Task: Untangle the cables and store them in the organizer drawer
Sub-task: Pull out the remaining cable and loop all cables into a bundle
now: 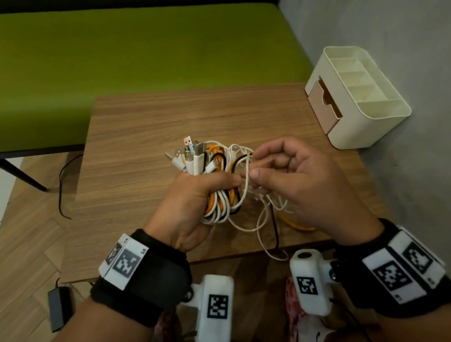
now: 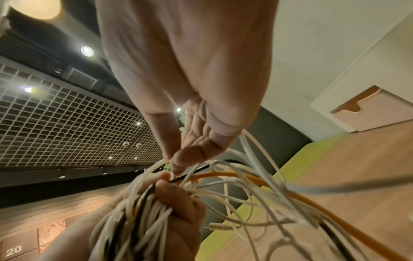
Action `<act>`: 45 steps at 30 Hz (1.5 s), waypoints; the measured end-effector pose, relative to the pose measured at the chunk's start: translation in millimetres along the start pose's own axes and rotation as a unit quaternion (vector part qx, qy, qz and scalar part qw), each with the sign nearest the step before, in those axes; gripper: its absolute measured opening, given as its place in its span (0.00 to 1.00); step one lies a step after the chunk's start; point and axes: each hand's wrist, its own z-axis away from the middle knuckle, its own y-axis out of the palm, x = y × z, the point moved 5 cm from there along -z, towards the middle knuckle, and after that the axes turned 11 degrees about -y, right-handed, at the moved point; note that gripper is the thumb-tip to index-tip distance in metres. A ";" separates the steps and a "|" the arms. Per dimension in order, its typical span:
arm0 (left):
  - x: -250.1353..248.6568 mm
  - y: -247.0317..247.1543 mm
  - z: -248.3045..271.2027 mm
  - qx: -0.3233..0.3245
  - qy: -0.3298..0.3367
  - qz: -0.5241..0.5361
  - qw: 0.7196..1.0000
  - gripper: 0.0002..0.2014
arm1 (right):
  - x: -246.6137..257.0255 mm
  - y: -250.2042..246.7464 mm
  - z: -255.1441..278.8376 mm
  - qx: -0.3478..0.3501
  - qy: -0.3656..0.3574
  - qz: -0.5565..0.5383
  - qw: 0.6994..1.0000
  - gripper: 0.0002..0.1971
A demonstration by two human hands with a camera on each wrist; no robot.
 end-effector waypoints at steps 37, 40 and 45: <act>11.0 11.8 11.6 0.156 -0.046 -0.044 0.986 0.09 | -8.1 7.7 -3.9 0.136 -0.067 0.207 0.967 0.21; 2.1 7.5 14.0 0.159 -0.038 -0.029 0.986 0.08 | -7.0 -6.3 -9.1 0.114 -0.056 0.288 0.949 0.02; -5.5 -0.6 14.3 0.155 -0.028 -0.016 0.987 0.13 | -21.5 -20.4 -17.6 0.170 0.067 0.468 0.864 0.05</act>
